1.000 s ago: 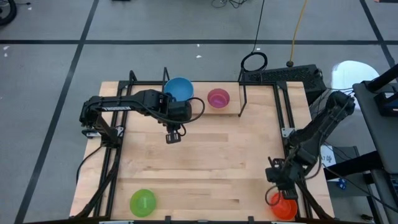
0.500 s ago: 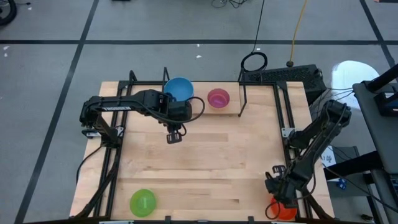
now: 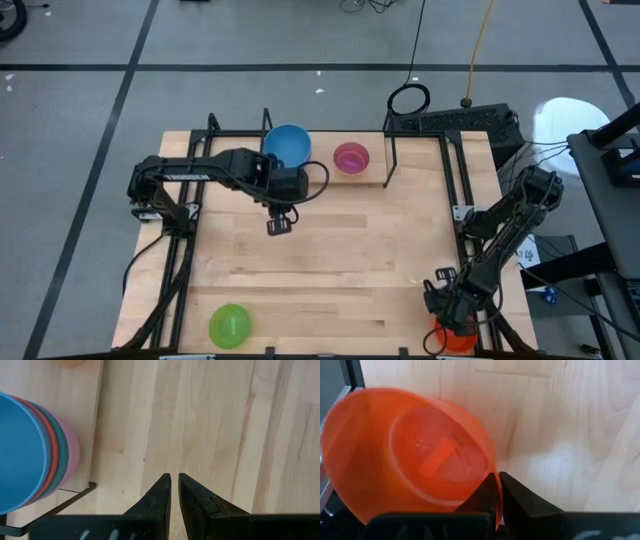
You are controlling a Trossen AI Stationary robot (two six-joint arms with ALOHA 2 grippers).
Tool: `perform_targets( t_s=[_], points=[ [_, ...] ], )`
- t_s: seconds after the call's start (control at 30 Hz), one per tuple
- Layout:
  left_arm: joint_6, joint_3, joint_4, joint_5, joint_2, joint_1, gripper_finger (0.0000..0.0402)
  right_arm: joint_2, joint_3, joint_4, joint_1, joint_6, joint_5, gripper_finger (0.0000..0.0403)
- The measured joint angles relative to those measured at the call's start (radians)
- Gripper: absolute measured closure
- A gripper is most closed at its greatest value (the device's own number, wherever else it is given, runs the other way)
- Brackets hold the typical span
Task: Place and stack bowls onto a shelf
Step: Stack the orange bowl on top of the purple bowl on the shelf
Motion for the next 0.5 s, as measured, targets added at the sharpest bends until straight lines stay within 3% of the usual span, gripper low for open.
perform_targets(
  t_s=[0.3, 0.5],
  points=[
    [0.0, 0.0, -0.003, -0.016, 0.0, -0.006, 0.036, -0.049, 0.0, -0.082, -0.067, 0.072, 0.026, 0.0401],
    [0.001, 0.0, -0.007, -0.016, 0.0, -0.006, 0.036, -0.152, 0.028, -0.193, -0.162, 0.051, 0.028, 0.0402]
  ],
)
